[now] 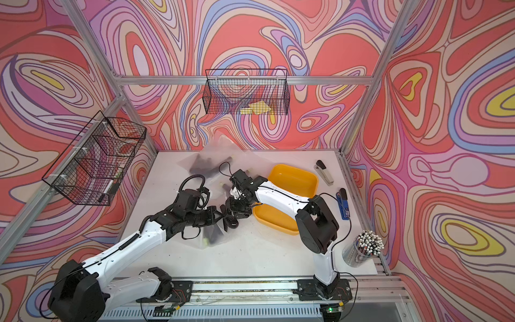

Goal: Place the eggplant in a zip-top bag and seal the zipper
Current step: Place the eggplant in the zipper food storage bag, then adjust the zipper food storage bag at the center of the board.

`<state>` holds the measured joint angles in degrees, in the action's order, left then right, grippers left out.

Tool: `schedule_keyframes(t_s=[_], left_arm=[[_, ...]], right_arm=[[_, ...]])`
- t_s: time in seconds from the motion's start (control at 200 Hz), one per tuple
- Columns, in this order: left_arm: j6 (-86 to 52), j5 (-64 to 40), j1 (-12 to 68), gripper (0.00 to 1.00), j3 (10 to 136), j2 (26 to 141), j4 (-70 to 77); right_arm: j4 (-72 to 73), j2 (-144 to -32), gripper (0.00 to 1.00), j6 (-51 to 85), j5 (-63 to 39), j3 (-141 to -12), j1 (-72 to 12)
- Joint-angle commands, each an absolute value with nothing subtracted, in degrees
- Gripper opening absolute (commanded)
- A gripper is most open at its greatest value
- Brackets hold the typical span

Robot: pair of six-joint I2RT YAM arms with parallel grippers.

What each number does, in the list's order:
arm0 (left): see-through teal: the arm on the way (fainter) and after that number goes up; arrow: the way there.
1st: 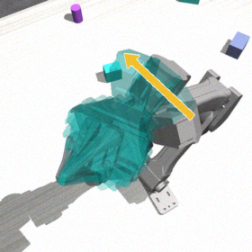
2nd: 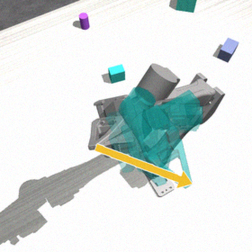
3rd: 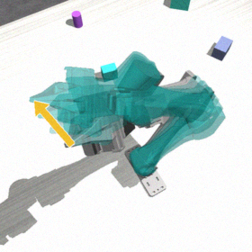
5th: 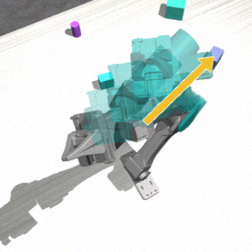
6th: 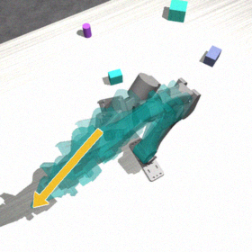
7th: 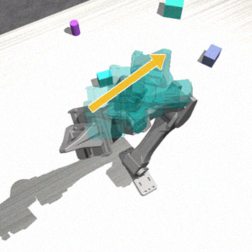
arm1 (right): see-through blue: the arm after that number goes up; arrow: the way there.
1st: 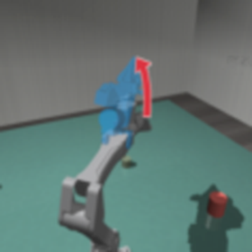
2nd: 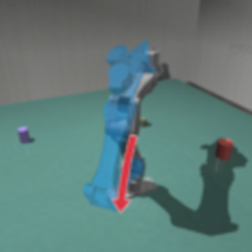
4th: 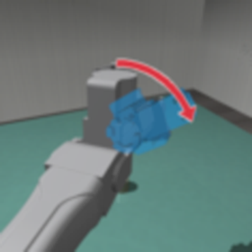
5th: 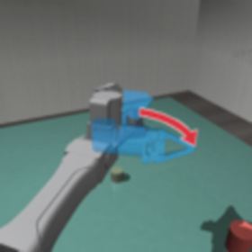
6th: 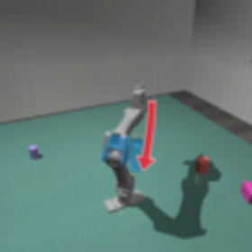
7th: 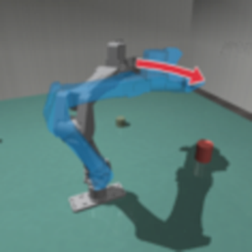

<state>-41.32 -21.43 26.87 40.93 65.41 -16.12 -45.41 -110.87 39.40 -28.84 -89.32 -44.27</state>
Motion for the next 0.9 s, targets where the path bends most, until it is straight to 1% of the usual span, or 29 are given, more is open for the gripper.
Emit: schedule_keyframes(t_s=[0.0,0.055,0.105,0.12,0.13,0.145,0.19,0.29,0.421,0.481,0.556,0.646,0.671,0.691,0.771,0.796,0.851,0.896], left_arm=[[-45.68,-24.16,25.09,0.0,41.34,64.21,-11.73],[-44.39,-24.26,24.32,0.0,41.76,64.58,-13.09],[-43.51,-24.74,23.58,0.0,41.62,64.6,-13.64],[-43.24,-24.78,23.48,0.0,41.58,64.6,-13.88],[-43.02,-24.72,23.43,0.0,41.57,64.51,-14.02],[-42.65,-24.66,23.38,0.0,41.62,64.45,-14.21],[-41.49,-24.63,23.31,0.0,41.74,64.25,-14.67],[-39.82,-25.31,23.35,0.0,41.83,63.57,-16.61],[-38.58,-26.94,23.34,0.0,41.49,62.5,-15.55],[-37.49,-28.46,23.3,0.0,41.64,62.23,-15.45],[-35.73,-30.18,23.33,0.0,41.7,62.05,-13.41],[-34.79,-29.3,23.32,0.0,42.16,62.14,-13.9],[-34.72,-28.51,23.33,0.0,42.5,62.25,-14.45],[-34.52,-28.32,23.32,0.0,42.83,62.42,-14.66],[-34.71,-27.15,23.37,0.0,43.25,62.7,-14.63],[-35.0,-26.47,23.35,0.0,43.2,62.66,-14.67],[-35.78,-25.45,23.35,0.0,42.92,62.24,-14.56],[-36.86,-24.86,23.35,0.0,42.48,61.84,-13.63]], right_arm=[[-43.62,-108.02,0.69,41.27,-25.61,-90.02,-45.88],[-42.92,-106.35,0.74,41.14,-24.19,-89.11,-45.88],[-41.62,-104.48,0.82,41.3,-22.43,-87.83,-45.88],[-41.31,-104.03,0.87,41.24,-21.81,-87.56,-45.88],[-41.02,-103.53,0.95,41.18,-21.34,-87.37,-45.88],[-40.67,-102.98,0.98,40.94,-20.65,-87.18,-45.88],[-39.6,-101.87,0.98,40.32,-18.01,-86.56,-45.87],[-34.74,-95.47,0.98,39.1,-12.49,-83.72,-45.87],[-28.19,-89.0,0.98,37.75,-5.3,-78.67,-45.7],[-24.06,-85.84,0.98,40.16,3.05,-75.04,-45.68],[-15.94,-82.29,0.98,41.54,8.89,-69.43,-45.61],[-4.55,-79.37,0.98,43.03,10.25,-62.21,-45.59],[-2.83,-78.93,0.96,42.71,9.96,-60.93,-45.61],[-1.43,-78.52,0.92,41.6,9.38,-60.06,-45.57],[0.07,-78.06,0.67,39.75,6.33,-57.75,-45.61],[-2.0,-78.6,0.61,38.67,5.09,-58.53,-45.61],[-10.15,-81.11,0.53,36.22,1.85,-62.31,-46.11],[-17.03,-83.7,0.4,35.36,0.04,-65.19,-46.62]])
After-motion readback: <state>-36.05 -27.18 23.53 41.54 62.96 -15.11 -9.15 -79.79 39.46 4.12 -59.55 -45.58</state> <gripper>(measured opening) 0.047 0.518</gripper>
